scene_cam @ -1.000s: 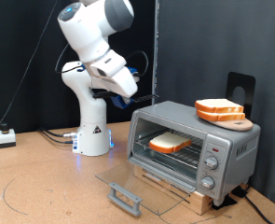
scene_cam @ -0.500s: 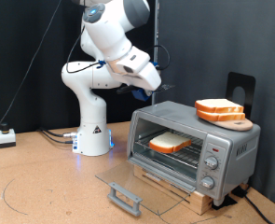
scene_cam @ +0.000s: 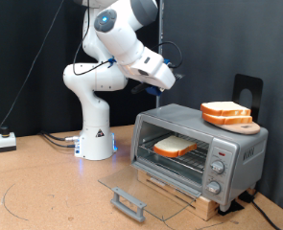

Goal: Make a piece of toast with the oven

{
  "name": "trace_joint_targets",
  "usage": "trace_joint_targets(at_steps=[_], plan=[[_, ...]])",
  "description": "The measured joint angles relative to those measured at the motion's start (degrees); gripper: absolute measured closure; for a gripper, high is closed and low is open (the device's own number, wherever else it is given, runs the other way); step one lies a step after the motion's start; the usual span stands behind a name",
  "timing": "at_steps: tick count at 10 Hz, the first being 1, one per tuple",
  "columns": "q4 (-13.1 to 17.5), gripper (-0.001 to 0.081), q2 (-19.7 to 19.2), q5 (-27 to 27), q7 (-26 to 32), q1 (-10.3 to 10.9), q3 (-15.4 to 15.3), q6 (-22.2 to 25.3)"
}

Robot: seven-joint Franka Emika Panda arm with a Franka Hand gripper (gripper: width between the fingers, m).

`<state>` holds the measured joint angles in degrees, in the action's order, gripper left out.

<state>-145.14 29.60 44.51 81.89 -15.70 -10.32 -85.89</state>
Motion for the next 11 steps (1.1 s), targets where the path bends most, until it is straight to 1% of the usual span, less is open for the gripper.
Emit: trace_joint_targets(at_steps=[1,3,5,7,8,10,11], plan=[[-1.0,0.0395,1.3,2.5,-1.9,0.5,-1.0,0.0],[-3.9,0.0395,5.5,5.6,-5.1,1.2,-4.3,-3.1],[-7.1,0.0395,10.4,6.3,-8.8,1.5,-8.0,-5.9],[-10.1,0.0395,13.6,6.9,-11.8,1.5,-10.7,-9.1],[-11.5,0.0395,14.4,7.4,-12.5,1.5,-11.8,-10.8],[-13.9,0.0395,14.6,8.8,-12.6,1.5,-13.6,-13.8],[-14.7,0.0395,14.4,9.9,-12.3,1.5,-14.2,-14.3]])
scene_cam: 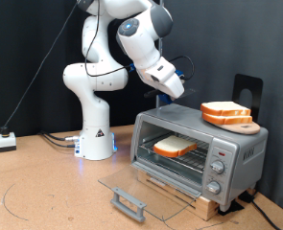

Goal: Make a piece of toast with the oven

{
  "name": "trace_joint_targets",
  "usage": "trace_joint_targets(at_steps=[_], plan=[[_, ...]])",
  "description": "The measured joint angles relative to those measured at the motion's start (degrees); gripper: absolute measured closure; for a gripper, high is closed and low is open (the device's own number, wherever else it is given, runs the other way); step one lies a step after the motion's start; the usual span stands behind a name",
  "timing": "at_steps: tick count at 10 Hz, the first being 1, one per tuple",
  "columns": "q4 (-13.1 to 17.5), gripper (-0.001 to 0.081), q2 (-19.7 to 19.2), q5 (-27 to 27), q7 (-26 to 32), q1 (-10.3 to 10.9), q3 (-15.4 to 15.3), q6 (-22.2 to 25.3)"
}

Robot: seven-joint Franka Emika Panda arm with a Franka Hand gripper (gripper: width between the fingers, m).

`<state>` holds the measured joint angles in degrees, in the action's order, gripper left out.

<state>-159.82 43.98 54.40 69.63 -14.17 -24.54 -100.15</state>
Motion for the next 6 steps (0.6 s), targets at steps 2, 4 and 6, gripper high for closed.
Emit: trace_joint_targets(at_steps=[2,4,6], plan=[[-0.4,0.0366,-0.7,1.7,1.2,0.6,-0.7,0.2],[-0.4,0.0230,-0.7,3.0,1.4,1.2,-1.1,0.2],[-0.3,0.0086,-0.7,4.1,1.4,1.2,-1.1,0.2]])
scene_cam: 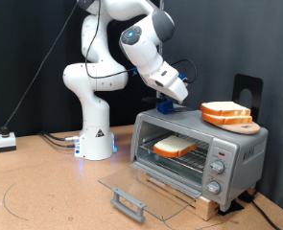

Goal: Make a piece of toast with the oven

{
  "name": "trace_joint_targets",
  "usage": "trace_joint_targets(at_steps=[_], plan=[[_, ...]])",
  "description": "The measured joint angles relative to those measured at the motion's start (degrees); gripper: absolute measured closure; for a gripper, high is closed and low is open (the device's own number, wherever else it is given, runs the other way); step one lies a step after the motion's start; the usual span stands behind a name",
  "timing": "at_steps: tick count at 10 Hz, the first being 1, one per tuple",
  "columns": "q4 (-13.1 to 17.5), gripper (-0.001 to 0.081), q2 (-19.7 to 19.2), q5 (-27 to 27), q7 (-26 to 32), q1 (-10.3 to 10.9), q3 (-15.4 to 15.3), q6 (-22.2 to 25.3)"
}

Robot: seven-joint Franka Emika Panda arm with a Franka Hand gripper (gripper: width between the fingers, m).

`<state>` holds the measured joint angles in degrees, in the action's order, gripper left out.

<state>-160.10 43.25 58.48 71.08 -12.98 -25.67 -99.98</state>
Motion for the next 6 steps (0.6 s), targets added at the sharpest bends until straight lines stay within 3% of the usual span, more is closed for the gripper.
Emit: trace_joint_targets(at_steps=[1,6], plan=[[0.4,0.0013,0.0,0.9,0.3,0.0,0.4,0.6],[4.7,-0.0004,2.8,-0.6,3.4,-0.1,9.1,11.4]])
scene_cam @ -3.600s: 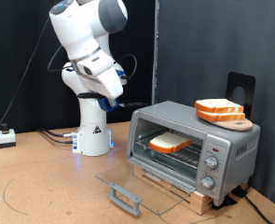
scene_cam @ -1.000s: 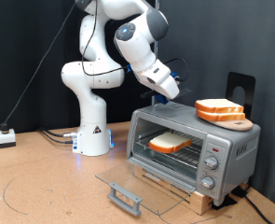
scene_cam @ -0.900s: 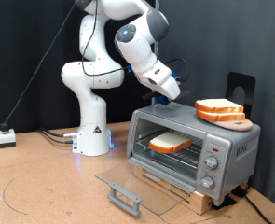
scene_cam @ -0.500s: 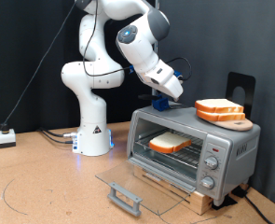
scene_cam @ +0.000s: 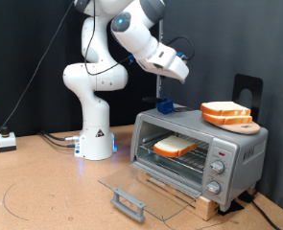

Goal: Make a piece of toast with the oven

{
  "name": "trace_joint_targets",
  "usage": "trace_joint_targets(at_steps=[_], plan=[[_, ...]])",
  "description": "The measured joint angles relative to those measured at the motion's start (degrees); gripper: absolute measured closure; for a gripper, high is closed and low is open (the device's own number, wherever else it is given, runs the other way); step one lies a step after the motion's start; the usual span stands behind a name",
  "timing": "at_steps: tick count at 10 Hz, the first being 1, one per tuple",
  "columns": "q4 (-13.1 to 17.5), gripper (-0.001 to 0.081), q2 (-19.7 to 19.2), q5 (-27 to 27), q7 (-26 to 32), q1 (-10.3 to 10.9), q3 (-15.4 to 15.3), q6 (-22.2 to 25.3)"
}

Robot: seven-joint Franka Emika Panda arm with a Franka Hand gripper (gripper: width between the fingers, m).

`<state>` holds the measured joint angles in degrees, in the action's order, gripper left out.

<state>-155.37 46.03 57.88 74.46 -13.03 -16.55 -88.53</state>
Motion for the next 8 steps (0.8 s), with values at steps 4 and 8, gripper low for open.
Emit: trace_joint_targets(at_steps=[4,8], plan=[[-0.7,-0.0004,-0.9,-1.6,0.1,-3.3,1.9,-3.1],[-0.1,-0.0004,-3.6,-8.0,-0.3,-9.6,5.7,-3.7]])
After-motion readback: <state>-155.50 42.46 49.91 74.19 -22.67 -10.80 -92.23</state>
